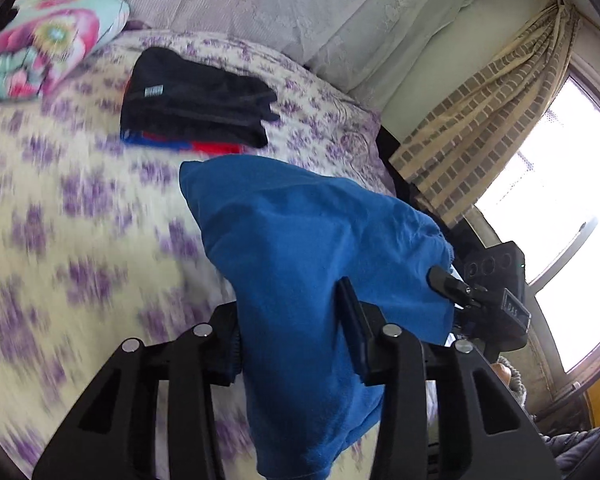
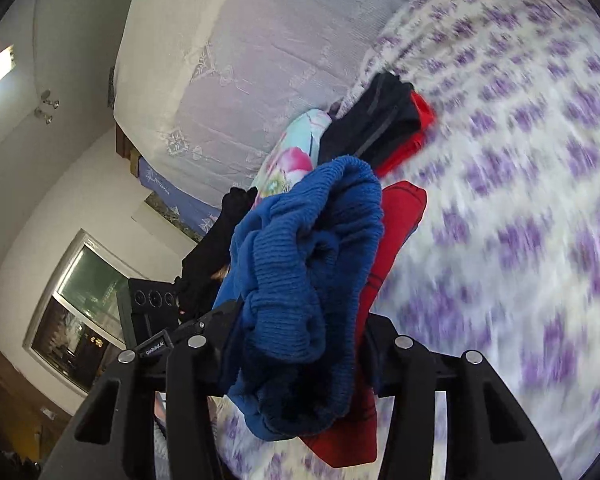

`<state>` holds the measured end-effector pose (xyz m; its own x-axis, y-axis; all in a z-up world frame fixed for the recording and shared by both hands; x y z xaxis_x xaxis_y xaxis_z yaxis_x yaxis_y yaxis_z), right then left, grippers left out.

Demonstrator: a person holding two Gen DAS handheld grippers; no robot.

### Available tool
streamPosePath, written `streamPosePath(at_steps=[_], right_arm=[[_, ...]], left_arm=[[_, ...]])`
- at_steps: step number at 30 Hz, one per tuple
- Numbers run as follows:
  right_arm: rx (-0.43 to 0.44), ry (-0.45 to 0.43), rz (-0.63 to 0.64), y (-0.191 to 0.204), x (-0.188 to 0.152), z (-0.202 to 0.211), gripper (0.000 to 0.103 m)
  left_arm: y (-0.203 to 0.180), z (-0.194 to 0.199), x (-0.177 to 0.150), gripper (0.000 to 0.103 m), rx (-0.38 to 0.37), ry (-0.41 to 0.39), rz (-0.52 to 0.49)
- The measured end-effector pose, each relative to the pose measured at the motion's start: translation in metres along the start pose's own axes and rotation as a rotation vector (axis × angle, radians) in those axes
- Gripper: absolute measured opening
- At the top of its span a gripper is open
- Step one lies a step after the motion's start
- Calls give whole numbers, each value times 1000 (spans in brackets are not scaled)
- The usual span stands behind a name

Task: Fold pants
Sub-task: 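Lift the folded bundle with both tools and carry it onto the dark clothes stack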

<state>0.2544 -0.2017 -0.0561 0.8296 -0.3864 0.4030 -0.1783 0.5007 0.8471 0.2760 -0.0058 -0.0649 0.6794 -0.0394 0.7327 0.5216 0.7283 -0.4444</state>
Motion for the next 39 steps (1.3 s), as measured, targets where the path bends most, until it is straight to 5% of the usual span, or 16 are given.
streamPosePath(at_steps=[9,16,21,22,27,32,36,39], right_arm=[[30,-31,100,58,182,-85,48],[-8,-35,88,31,287,-178,48],[-133,37,-2,-44,285,-236,48],[-162,36,6,-58,282,-243,47],[-151,17,43,-62,282,-244,47],[-156,-2,41,-47,286,-241,54],[-211,-45,75,-31,284,-226,60],[-264,-110,91,-24,285,-205,63]], left_arm=[[69,-30,194,40,110,-93,-63],[151,-91,281,40,201,-71,-48],[228,-158,255,42,191,51,68],[241,-172,239,49,190,76,98],[248,-180,231,53,166,16,91],[242,-167,236,64,268,25,97],[235,-126,243,81,505,-35,51],[226,-107,241,81,580,-29,4]])
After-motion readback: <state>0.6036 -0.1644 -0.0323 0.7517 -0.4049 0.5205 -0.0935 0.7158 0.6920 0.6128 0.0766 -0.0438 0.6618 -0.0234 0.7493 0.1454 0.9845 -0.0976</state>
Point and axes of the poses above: each gripper's, at about its wrist camera, not at the fingertips, and z roughly against the way its jaws point, y to its left, x to its top, the point moved 9 cm from there along -z, roughly the way its jaws point, and after that the axes turned 10 degrees about -z, right-handed, at the moved point
